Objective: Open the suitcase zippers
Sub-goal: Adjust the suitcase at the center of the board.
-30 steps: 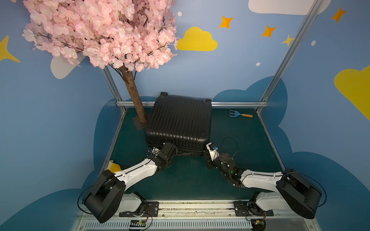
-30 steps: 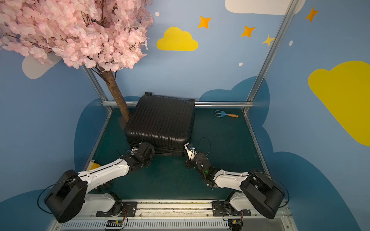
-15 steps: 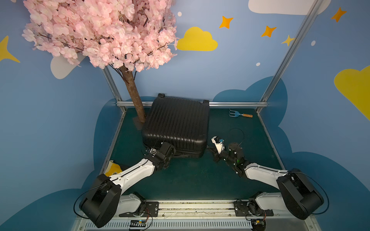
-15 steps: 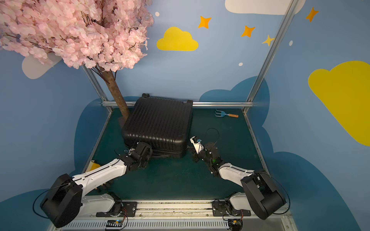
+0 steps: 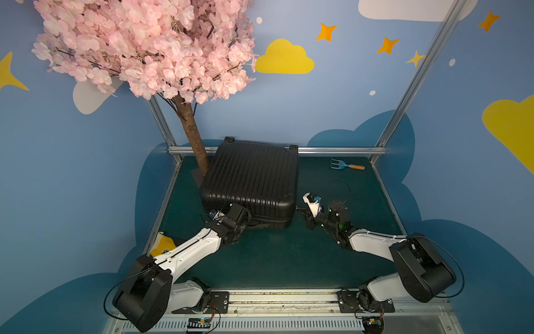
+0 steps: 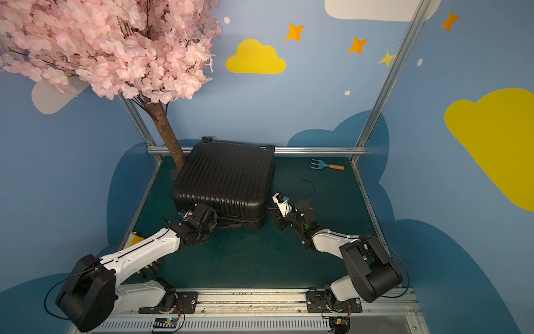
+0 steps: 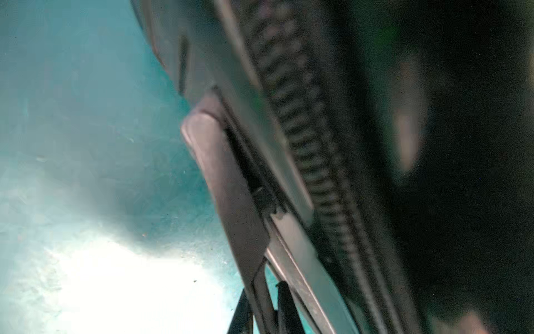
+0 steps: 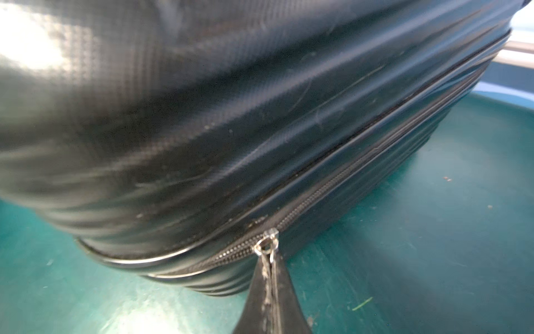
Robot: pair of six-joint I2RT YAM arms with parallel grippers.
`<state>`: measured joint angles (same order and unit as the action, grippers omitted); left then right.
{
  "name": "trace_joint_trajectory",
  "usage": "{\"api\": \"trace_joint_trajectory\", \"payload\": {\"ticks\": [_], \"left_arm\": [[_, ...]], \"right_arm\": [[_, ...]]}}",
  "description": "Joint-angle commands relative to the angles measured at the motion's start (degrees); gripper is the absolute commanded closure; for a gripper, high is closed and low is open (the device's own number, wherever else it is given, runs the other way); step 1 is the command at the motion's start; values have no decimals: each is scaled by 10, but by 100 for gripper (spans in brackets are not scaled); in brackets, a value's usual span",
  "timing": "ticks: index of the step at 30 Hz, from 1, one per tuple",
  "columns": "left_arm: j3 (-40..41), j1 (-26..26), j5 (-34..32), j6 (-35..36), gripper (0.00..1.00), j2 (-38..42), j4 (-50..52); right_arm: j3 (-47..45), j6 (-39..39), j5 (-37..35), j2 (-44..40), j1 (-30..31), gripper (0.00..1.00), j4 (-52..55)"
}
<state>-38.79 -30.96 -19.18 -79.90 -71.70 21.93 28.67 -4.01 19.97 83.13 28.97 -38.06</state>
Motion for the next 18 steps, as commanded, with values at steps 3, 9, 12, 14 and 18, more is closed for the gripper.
{"api": "trace_joint_trajectory", "payload": {"ticks": [3, 9, 12, 14, 18], "left_arm": [[-8, 0, -4, 177, 98, 12, 78], [-22, 1, 30, 327, 98, -3, 28], [-38, 4, 60, 409, 98, -20, -6], [-51, 7, 70, 439, 98, -34, -11], [-72, 22, 77, 462, 98, -54, -13]], "right_arm": [[42, -37, -122, 27, -14, 100, -73], [10, -26, -201, -24, 1, 100, -65], [-29, -17, -226, -87, 27, 100, -25], [-52, -14, -203, -128, 40, 100, 12], [-91, 21, -198, -198, 75, 100, 59]]}}
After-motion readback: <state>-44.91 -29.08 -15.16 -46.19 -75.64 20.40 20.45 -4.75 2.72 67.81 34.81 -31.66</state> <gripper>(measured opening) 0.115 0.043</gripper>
